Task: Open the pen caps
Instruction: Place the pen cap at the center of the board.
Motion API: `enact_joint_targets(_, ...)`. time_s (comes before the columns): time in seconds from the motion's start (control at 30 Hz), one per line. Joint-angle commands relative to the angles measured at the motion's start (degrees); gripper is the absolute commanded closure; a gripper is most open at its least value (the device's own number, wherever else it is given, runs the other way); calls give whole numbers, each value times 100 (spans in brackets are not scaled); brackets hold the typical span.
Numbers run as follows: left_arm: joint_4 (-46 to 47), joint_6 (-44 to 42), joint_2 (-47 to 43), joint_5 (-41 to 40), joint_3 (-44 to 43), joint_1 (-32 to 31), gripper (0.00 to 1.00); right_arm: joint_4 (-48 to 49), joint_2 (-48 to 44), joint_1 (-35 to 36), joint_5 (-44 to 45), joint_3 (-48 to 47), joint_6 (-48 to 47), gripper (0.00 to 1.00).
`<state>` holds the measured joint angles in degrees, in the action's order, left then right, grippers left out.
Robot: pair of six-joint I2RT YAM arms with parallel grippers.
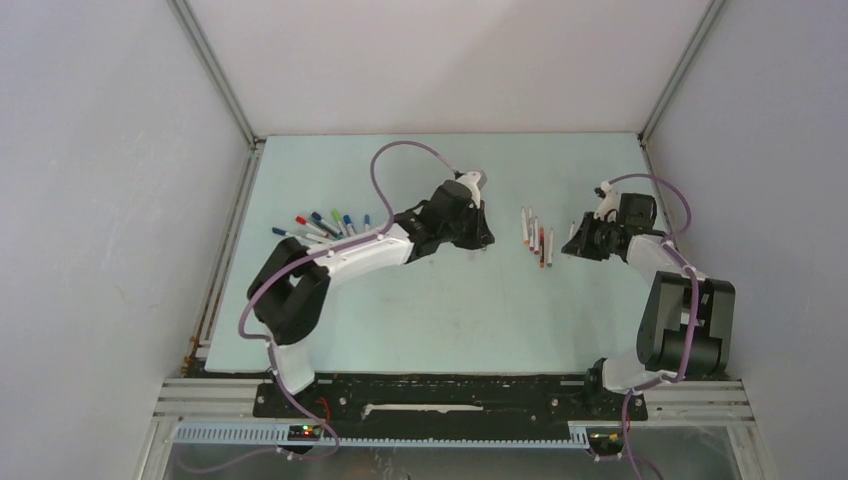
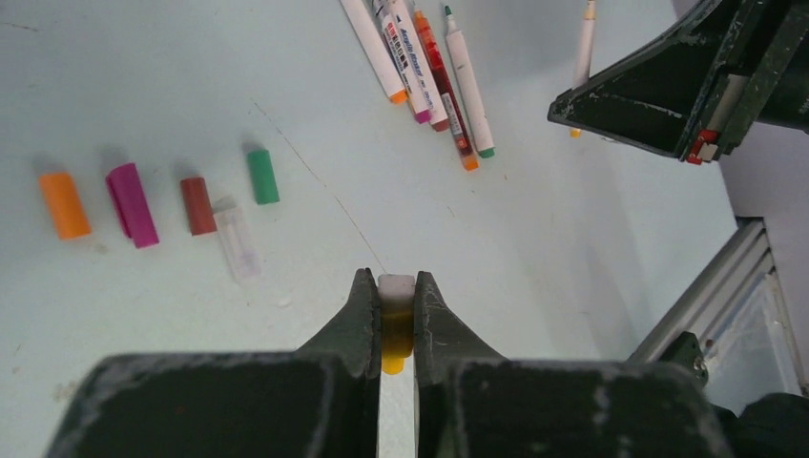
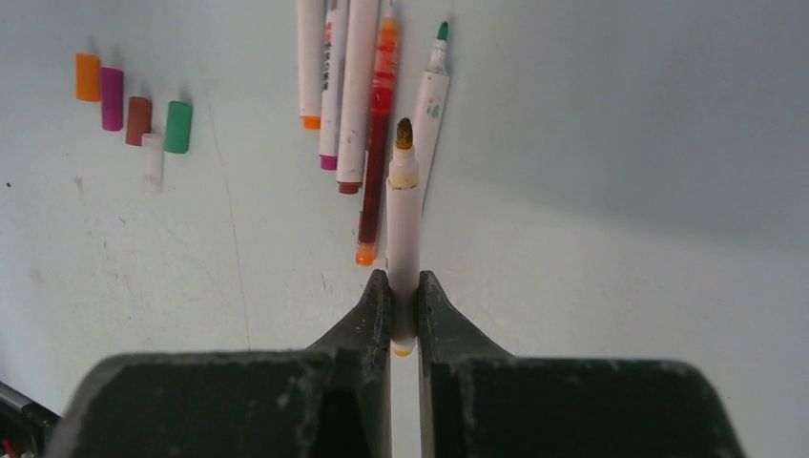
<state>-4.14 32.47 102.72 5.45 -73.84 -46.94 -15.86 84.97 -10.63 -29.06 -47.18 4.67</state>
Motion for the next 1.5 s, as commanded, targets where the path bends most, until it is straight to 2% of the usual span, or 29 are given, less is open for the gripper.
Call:
enact_joint_targets(0.0, -646, -238, 577, -236, -932, -92, 95, 98, 260, -33, 8, -188, 199, 93)
enact_joint_targets(0.27, -1216, -346, 1518, -341, -1902, -148, 95, -32, 604, -199, -133, -324, 219, 92)
enact_joint_targets(0.47, -1377, -364, 1992, -273, -2315, -162, 93, -63, 707, -220, -165, -361, 236, 92)
enact_joint_targets(0.8, -1571, -351, 2463, -252, -2731, -169, 91, -166, 901, -229, -137, -449, 211, 89)
enact_joint_targets(1.2, -1865, -390, 2794, -359, -3057, -172, 84, -358, 1129, -229, -116, -573, 89, 84)
enact_joint_targets(1.47, -2156, -399, 2994, -401, -3349, -166, 75, -478, 1210, -235, -113, -642, 33, 75)
